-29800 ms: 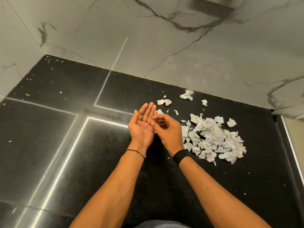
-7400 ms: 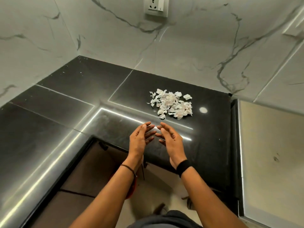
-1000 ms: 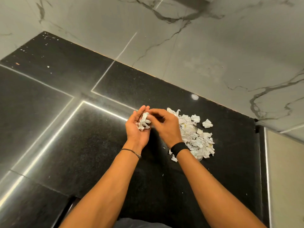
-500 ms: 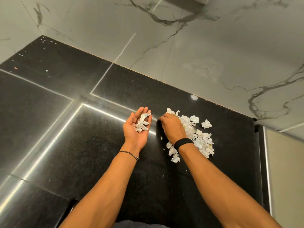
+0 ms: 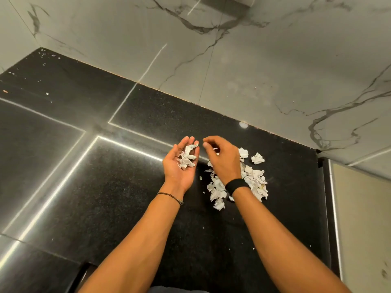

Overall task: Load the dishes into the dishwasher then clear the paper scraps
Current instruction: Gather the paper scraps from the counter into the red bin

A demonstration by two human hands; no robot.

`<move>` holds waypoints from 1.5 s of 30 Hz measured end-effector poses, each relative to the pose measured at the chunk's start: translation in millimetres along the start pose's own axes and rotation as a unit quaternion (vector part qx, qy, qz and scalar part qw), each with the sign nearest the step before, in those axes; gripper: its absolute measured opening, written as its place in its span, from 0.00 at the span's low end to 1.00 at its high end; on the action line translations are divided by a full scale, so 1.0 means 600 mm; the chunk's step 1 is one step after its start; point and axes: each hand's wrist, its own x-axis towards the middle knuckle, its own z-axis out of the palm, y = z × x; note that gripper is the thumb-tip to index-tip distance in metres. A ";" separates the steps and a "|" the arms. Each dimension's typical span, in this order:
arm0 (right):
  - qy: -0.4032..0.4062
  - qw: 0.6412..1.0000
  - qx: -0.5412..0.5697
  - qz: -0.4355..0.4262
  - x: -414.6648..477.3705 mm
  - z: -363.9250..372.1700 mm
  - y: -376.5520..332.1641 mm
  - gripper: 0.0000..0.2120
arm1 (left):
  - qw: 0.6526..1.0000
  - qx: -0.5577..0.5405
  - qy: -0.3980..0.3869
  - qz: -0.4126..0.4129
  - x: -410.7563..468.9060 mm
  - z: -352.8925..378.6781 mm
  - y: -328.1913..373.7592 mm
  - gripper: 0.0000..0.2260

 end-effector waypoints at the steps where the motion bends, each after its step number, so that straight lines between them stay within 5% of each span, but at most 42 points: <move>1: -0.019 0.998 -0.065 0.014 0.017 0.000 0.015 0.09 | 1.000 -0.003 -0.001 0.000 -0.001 0.000 0.002 0.18; 5: -0.145 0.939 -0.309 0.026 0.053 0.015 0.053 0.15 | 1.000 0.010 -0.005 0.003 -0.003 -0.006 0.014 0.17; 8: -0.136 0.933 -0.334 0.000 0.050 0.023 0.057 0.12 | 1.000 0.021 0.001 0.006 -0.002 -0.013 0.020 0.18; 14: 0.013 0.998 -0.045 0.029 0.017 -0.001 0.035 0.11 | 0.998 0.057 0.025 0.015 0.003 -0.012 0.016 0.19; 19: -0.123 0.990 0.069 -0.010 -0.002 -0.029 -0.024 0.15 | 0.998 0.067 0.017 -0.006 0.006 0.002 0.000 0.20; 22: -0.063 0.993 0.090 0.029 0.009 -0.035 -0.005 0.10 | 1.000 0.025 0.002 -0.014 0.006 0.005 0.000 0.19; 25: -0.028 0.995 -0.055 0.083 0.033 -0.036 0.038 0.09 | 1.000 0.002 -0.007 -0.018 0.002 0.000 0.006 0.18; 29: -0.125 0.960 -0.236 0.082 0.048 -0.014 0.077 0.10 | 1.000 -0.018 -0.007 -0.025 0.000 -0.009 0.011 0.19; 35: -0.093 0.950 -0.297 0.038 0.033 -0.003 0.076 0.07 | 1.000 -0.008 0.000 -0.021 -0.002 -0.012 0.013 0.20; 41: 0.059 0.995 0.011 0.085 0.014 -0.047 0.034 0.05 | 1.000 0.022 0.009 -0.016 -0.006 -0.002 0.005 0.21; 45: -0.072 0.990 0.114 0.032 0.003 -0.064 -0.026 0.09 | 0.999 0.038 0.006 -0.022 -0.012 0.013 -0.010 0.21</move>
